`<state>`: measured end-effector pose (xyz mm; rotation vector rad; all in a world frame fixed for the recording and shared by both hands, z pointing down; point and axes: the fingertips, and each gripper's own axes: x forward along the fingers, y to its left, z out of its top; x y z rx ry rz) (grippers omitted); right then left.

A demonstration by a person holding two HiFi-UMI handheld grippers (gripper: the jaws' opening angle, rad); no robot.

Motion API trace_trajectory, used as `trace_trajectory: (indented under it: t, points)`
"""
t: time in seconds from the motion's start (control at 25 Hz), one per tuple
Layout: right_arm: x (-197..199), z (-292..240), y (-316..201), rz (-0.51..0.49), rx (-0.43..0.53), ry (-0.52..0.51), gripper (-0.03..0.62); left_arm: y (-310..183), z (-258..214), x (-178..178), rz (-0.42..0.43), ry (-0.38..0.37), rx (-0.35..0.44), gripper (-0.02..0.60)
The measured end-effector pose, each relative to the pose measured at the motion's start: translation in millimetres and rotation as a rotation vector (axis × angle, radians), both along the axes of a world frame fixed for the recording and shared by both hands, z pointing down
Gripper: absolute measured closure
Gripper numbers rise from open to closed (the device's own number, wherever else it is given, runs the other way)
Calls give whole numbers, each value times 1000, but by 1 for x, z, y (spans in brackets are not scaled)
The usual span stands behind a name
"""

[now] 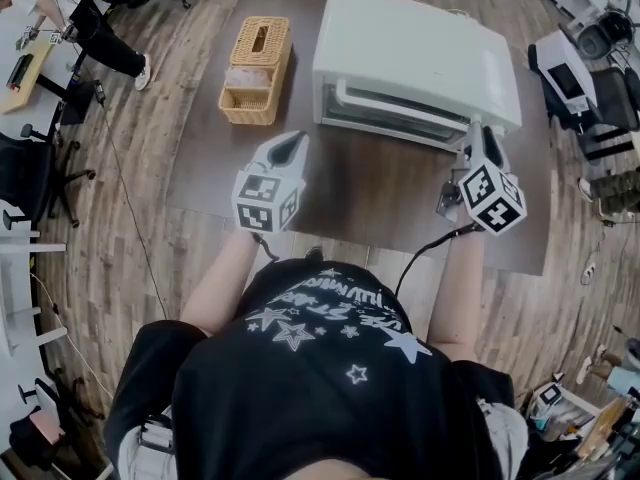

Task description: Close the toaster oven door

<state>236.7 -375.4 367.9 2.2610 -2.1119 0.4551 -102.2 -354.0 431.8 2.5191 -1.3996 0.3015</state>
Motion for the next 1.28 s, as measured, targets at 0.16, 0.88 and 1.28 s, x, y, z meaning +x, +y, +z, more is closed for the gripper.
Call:
trace_trajectory:
  t: [0.16, 0.88, 1.28]
  points:
    - [-8, -3, 8, -32, 3, 7, 482, 15, -4, -5, -23, -3, 3, 571]
    - [-14, 10, 132, -150, -21, -24, 482, 125, -15, 19, -46, -18, 6, 571]
    - [-9, 22, 206, -195, -30, -40, 537, 194, -12, 38, -38, -43, -10, 571]
